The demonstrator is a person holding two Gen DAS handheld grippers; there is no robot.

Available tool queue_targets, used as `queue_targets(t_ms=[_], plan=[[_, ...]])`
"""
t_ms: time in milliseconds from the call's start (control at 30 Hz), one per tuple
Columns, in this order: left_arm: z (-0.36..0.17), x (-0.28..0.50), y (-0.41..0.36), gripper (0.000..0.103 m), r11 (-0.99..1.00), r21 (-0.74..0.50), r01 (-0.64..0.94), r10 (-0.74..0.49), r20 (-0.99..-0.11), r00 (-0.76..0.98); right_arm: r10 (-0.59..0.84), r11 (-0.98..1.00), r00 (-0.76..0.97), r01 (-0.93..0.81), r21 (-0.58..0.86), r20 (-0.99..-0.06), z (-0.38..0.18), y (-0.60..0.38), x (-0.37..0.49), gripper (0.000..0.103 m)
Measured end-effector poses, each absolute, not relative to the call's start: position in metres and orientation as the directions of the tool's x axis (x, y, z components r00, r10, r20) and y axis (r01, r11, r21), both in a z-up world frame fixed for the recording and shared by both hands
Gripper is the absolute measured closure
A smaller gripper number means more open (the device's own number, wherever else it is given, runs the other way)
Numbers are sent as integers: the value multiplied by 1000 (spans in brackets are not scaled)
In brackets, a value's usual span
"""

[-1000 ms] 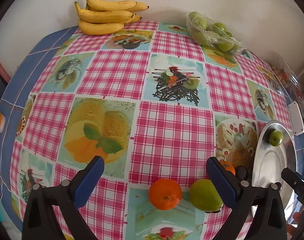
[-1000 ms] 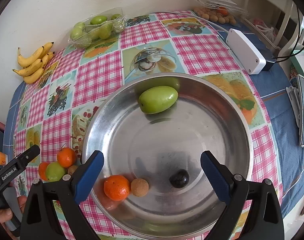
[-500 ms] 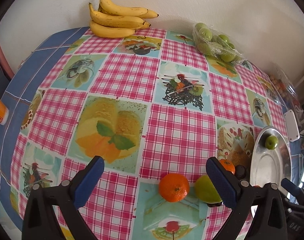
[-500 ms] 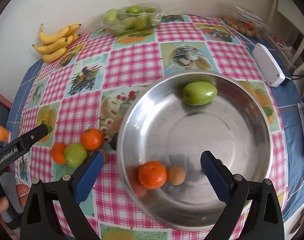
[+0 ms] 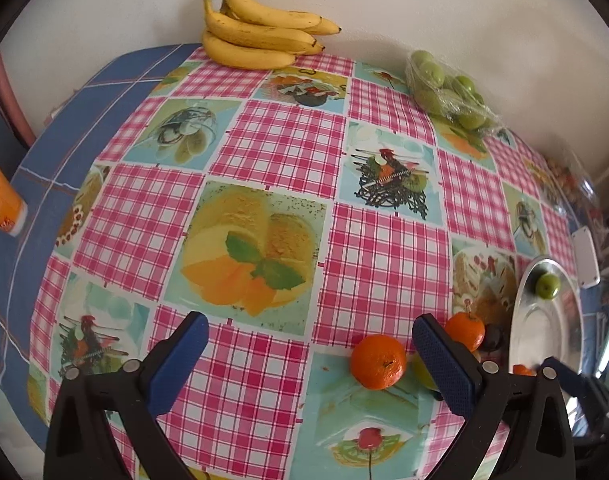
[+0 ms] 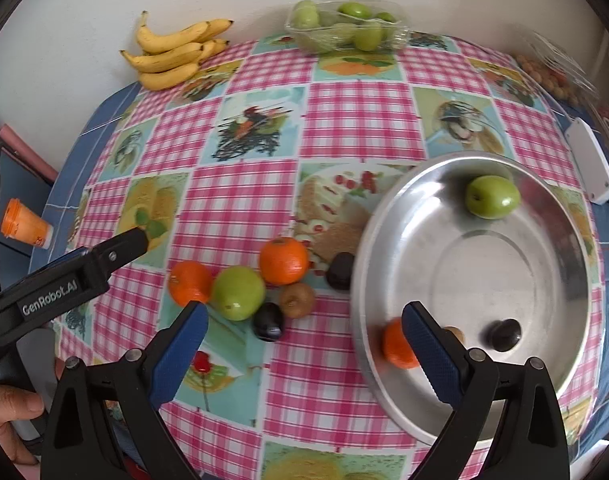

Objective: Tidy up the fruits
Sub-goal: 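Grasp a tangerine with the left tool while the right tool grasps a green round fruit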

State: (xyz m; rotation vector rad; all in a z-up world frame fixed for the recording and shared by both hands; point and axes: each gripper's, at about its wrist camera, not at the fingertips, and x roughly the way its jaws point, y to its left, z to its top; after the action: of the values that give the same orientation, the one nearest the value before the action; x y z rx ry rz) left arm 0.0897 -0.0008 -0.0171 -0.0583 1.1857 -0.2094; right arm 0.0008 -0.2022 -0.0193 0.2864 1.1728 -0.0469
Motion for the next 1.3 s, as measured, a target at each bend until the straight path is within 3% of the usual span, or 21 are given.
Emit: queue_targets(t_ms=[467,600,833,1067,1233,1300], plan=[[-29,94,2,4,956,-275,97,-292,-918,267,178,974,384,63,218,-906,-24,-165,11,10],[-34,94,0,9,954,-289,82,-301,-924,236,183,974,377,53,218,-908,-28,-161,13,27],[-41,92,-9,23,938,-328,109,-343,-921,186,177,977,356,53,209,-918,-38,-154,20,46],[-50,91,-15,36,908,-407,102,-418,-899,129,158,981,337,55,187,-928,-45,-150,23,47],[-60,91,-16,39,890,-452,67,-456,-885,89,149,983,330,57,177,-932,-50,-149,26,47],[-63,92,-15,46,883,-467,49,-469,-880,78,142,984,329,56,170,-934,-51,-148,27,47]])
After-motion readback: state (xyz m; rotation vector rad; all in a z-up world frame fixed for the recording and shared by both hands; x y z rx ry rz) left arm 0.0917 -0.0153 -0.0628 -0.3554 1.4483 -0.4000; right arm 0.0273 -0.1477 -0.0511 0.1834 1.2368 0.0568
